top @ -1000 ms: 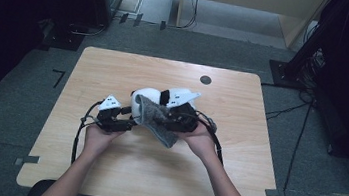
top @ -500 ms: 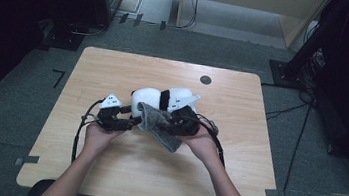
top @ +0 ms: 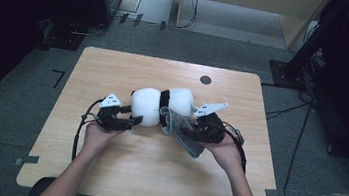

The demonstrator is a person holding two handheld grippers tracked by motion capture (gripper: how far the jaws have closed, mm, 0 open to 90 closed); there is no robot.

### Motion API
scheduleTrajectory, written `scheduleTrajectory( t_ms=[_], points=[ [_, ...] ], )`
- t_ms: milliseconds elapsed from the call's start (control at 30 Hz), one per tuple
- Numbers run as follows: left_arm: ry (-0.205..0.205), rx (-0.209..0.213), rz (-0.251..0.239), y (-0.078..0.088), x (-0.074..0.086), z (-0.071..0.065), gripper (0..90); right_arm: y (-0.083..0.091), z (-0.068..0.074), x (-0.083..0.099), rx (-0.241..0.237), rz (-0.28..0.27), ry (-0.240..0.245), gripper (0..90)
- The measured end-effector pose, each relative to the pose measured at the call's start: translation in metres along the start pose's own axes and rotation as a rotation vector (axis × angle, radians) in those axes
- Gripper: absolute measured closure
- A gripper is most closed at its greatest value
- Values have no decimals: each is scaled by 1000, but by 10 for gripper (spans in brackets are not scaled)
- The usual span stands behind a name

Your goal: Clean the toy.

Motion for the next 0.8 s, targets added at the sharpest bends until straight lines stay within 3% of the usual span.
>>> scheduleTrajectory(
  t_ms=[200, 567, 800],
  points=[
    [-2, -2, 2, 0, 0, 0, 309, -4, 12, -8, -43, 1, 37, 747],
    [2, -1, -1, 0, 0, -1, 307, -44, 43, -54, -143, 6, 130, 748],
    [-4, -5, -5, 0, 0, 0, 307, -71, 44, -68, -173, 17, 117, 747]
  ],
)
Point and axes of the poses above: each handheld gripper's, and its own axes: y roughly backward along the jaws, x roughly out of its underside, z roughly to its left, the point moved 2 cm from there along -y, roughly forward along the jaws, and after that the axes turned 3 degrees about z, right-handed, at the moved point
